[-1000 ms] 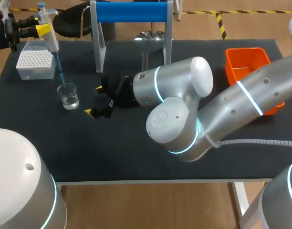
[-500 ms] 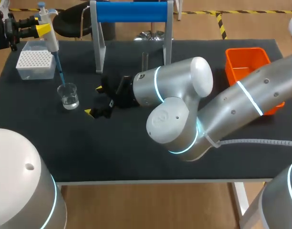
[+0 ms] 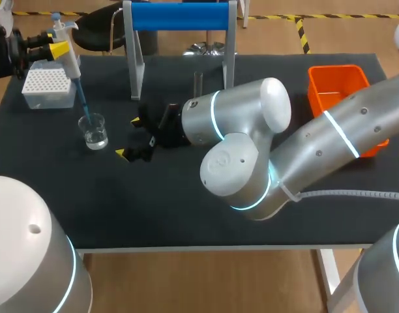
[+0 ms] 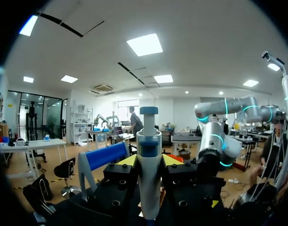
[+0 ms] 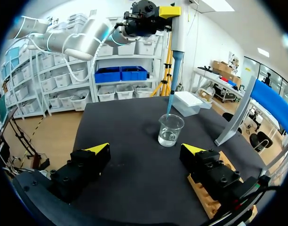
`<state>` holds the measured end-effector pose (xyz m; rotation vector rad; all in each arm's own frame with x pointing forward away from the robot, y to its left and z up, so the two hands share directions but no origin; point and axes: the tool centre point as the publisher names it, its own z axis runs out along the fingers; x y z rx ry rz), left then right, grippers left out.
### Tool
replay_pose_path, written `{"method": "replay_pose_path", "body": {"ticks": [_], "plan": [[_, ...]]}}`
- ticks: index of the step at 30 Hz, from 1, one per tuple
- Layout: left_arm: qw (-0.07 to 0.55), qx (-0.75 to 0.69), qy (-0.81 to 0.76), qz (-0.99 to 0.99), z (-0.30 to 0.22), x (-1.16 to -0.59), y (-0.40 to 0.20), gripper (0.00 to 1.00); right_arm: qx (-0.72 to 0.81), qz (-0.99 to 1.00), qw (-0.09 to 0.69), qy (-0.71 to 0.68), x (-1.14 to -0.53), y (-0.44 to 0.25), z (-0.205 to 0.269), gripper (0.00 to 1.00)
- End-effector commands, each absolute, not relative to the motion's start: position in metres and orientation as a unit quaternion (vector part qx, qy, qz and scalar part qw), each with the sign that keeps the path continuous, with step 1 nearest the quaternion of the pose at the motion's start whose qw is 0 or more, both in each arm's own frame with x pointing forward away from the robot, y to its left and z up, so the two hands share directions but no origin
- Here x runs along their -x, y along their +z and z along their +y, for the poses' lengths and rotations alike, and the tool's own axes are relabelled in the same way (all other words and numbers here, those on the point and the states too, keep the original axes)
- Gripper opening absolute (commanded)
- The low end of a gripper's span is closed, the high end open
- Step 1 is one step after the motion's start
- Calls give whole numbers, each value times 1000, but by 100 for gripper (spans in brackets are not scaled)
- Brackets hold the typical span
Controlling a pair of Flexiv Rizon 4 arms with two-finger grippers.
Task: Invert the test tube, pick up the pipette, mount the tip to pipette, aspirate from beaker and dispense into the tube, eject the tip, return the pipette, and cap with the stopper.
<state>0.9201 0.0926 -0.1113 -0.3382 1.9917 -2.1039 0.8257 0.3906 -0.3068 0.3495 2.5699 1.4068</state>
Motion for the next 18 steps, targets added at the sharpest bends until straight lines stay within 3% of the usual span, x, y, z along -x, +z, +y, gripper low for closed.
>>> {"method": "replay_pose_path", "body": {"ticks": [1,18], "plan": [[103,105,-722,676,97,-927,-119,0,-118,867,95,475,-826,-307,390,100],[96,98,-721,679,98,-941,-146,0,-118,867,95,475,-826,-307,390,100]]}}
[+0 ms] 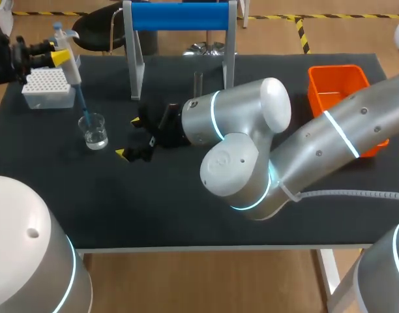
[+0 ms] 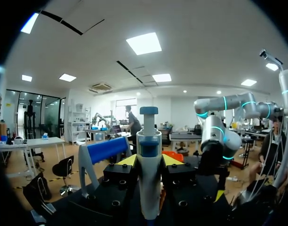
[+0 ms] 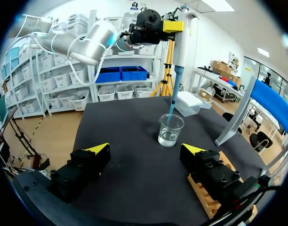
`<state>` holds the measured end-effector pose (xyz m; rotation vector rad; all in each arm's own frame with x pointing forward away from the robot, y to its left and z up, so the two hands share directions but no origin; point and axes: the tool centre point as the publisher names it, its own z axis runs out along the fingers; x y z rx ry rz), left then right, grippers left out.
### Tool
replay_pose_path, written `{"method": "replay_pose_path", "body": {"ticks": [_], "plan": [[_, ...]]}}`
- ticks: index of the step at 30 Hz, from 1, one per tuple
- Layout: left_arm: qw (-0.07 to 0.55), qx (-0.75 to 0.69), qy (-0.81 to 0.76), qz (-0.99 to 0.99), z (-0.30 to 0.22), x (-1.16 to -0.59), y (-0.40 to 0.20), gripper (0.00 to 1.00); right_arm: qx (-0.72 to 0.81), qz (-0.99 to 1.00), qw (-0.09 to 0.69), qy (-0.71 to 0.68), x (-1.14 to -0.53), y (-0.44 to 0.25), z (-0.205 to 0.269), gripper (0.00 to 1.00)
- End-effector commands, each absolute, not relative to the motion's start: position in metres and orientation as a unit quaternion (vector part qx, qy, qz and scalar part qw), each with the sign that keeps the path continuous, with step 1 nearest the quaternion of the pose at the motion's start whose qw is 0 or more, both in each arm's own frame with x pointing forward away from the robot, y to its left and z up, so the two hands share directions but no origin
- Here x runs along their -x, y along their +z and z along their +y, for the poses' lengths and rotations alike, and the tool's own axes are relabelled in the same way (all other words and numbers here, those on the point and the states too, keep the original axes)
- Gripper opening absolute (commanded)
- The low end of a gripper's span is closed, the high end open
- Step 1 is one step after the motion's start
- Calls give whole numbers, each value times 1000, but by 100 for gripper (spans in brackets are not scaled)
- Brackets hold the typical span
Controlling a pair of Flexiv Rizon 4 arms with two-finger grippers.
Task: Invert the test tube, pick up the pipette, mount the tip to pipette, aspirate from beaker and dispense into the tube, eject the tip, return the pipette, and cap with the stopper.
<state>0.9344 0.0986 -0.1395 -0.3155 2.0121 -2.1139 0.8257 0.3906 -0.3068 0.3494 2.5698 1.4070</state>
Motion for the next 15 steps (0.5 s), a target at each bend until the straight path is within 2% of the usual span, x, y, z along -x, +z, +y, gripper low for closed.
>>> {"method": "replay_pose_path", "body": {"ticks": [1,15], "plan": [[96,96,-717,684,97,-941,-148,0,-118,867,95,475,-826,-307,390,100],[96,86,-713,689,96,-942,-160,0,-118,867,95,475,-826,-307,390,100]]}}
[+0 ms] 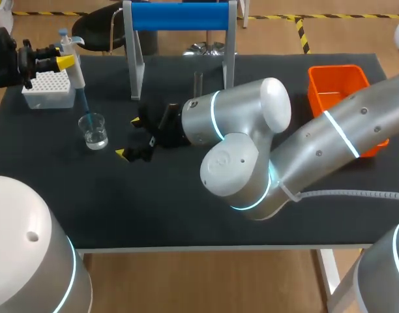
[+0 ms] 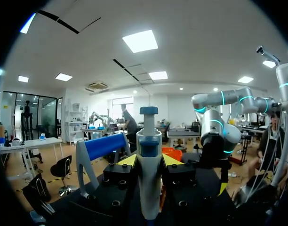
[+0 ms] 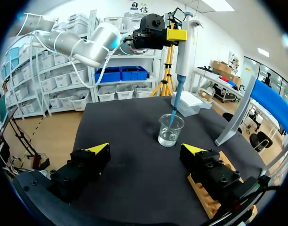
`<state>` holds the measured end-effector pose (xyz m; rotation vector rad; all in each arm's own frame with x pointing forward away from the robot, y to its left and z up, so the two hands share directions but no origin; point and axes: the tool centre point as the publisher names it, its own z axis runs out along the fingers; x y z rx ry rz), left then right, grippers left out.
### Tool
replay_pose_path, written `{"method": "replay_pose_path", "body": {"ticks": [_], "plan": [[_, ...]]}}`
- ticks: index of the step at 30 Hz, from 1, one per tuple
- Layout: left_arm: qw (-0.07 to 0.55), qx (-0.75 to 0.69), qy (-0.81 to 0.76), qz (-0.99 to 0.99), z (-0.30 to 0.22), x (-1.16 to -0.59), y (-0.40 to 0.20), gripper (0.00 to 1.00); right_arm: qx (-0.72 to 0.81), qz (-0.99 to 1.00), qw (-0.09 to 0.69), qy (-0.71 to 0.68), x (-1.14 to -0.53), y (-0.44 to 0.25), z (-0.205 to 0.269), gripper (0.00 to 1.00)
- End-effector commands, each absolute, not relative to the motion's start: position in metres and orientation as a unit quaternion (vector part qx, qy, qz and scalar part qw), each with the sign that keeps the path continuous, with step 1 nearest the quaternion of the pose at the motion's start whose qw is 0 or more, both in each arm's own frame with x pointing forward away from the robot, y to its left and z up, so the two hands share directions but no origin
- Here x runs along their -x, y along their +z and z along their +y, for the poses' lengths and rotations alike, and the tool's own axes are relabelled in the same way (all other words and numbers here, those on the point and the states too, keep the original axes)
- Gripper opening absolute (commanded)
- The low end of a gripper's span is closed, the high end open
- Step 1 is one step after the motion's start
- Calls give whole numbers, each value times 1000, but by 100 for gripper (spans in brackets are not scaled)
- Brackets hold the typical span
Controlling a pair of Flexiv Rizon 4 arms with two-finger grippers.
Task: Invert the test tube, pick up the pipette, mount the tip to pipette, aspirate from beaker and dispense into the tube, eject the tip, return the pipette, and cap with the stopper.
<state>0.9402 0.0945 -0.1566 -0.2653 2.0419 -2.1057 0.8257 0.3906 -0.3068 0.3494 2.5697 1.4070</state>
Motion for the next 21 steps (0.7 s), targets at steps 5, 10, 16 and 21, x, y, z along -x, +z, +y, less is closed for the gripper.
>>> {"method": "replay_pose_path", "body": {"ticks": [5,10,16,21], "plan": [[98,85,-715,687,96,-943,-165,0,-118,867,95,475,-826,-307,390,100],[96,86,-716,686,95,-944,-171,0,-118,867,95,475,-826,-307,390,100],[89,87,-718,685,96,-946,-177,0,-118,867,95,475,-826,-307,390,100],[86,88,-721,682,96,-947,-180,0,-118,867,95,475,-826,-307,390,100]]}}
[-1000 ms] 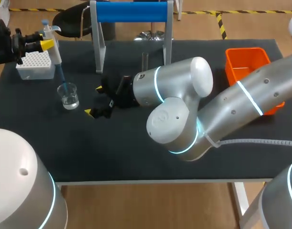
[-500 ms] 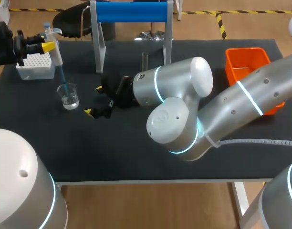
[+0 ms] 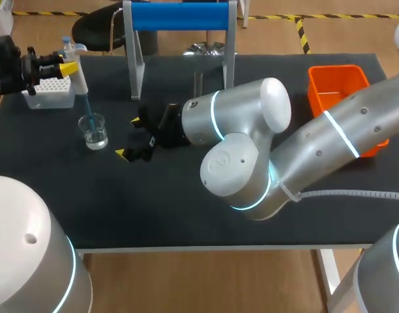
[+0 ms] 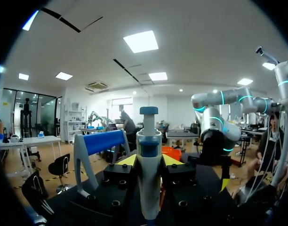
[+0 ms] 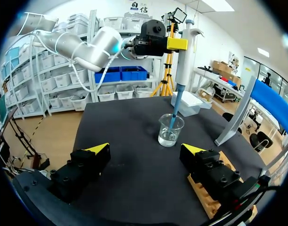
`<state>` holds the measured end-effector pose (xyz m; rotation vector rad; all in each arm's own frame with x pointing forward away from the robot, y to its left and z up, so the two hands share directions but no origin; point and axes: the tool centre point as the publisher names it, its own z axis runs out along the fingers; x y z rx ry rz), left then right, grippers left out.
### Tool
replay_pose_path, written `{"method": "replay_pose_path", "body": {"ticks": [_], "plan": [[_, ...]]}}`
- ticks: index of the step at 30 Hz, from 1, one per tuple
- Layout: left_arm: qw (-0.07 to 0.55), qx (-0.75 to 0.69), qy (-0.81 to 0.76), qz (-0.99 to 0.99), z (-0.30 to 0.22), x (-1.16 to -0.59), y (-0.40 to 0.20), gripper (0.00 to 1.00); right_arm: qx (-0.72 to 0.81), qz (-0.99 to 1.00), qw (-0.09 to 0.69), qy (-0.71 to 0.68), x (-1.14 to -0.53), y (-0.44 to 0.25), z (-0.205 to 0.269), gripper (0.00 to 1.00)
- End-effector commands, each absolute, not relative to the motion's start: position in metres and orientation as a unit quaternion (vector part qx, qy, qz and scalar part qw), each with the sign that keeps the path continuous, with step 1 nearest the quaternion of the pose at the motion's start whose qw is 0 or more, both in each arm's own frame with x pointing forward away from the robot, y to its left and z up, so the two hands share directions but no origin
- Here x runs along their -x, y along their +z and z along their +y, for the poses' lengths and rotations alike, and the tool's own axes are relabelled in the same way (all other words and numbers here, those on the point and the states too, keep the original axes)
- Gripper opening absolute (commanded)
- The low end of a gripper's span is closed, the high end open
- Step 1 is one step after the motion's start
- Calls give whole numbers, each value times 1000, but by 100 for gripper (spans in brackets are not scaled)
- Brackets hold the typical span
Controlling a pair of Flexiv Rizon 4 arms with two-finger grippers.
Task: Invert the test tube, pick up the pipette, mount the tip to pipette, aspirate from beaker and dispense into the tube, eject the tip, return the pipette, and cap with the stopper.
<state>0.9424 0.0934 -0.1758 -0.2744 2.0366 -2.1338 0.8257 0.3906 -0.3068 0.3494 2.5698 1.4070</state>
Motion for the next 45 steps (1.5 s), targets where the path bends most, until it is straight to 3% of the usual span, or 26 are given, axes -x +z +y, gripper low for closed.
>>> {"method": "replay_pose_path", "body": {"ticks": [1,45], "plan": [[86,88,-721,682,97,-947,-181,0,-118,867,95,475,-826,-307,390,100],[77,94,-721,682,99,-948,-190,0,-96,863,88,489,-822,-292,387,100]]}}
